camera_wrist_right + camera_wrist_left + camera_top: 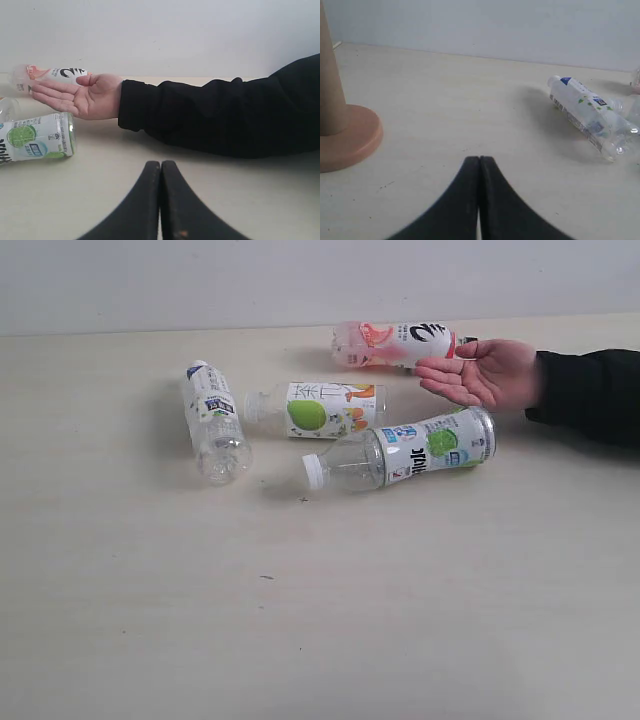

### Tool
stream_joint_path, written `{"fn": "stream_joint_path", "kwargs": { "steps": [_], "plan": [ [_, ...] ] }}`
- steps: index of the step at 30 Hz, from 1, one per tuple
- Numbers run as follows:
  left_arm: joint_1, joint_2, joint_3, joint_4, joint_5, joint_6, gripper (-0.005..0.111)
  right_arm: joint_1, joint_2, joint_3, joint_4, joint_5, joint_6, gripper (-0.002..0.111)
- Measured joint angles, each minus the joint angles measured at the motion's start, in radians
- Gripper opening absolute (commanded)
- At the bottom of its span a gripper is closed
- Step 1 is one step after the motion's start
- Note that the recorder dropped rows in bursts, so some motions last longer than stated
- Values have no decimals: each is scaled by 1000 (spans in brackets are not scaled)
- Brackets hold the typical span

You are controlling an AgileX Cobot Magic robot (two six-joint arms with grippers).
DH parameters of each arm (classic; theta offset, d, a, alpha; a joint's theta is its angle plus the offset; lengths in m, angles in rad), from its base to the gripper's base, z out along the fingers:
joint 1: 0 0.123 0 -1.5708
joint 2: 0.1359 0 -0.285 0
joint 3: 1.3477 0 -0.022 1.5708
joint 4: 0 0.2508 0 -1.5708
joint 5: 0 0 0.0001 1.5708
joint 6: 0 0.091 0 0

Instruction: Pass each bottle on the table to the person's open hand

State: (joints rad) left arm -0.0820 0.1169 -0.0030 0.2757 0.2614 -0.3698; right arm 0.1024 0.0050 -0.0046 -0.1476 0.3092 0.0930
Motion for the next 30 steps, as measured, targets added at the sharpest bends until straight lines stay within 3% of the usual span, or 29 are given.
{"fn": "stream_joint_path", "kwargs": {
  "steps": [14,18,24,25,26,28,30],
  "plan": [
    [0,0,1,0,-31,-2,0,0,0,0,0,0,0,0],
    [0,0,5,-26,-213,-95,0,0,0,0,0,0,0,0],
    [0,0,6,-64,-775,-377,0,0,0,0,0,0,0,0],
    [0,12,-25,-85,-882,-407,0,0,0,0,0,0,0,0],
    [0,27,-54,-92,-896,-420,0,0,0,0,0,0,0,0],
    [0,139,-286,-71,-796,-451,0,0,0,0,0,0,0,0],
    [0,298,-524,61,-633,-479,0,0,0,0,0,0,0,0]
  ]
}}
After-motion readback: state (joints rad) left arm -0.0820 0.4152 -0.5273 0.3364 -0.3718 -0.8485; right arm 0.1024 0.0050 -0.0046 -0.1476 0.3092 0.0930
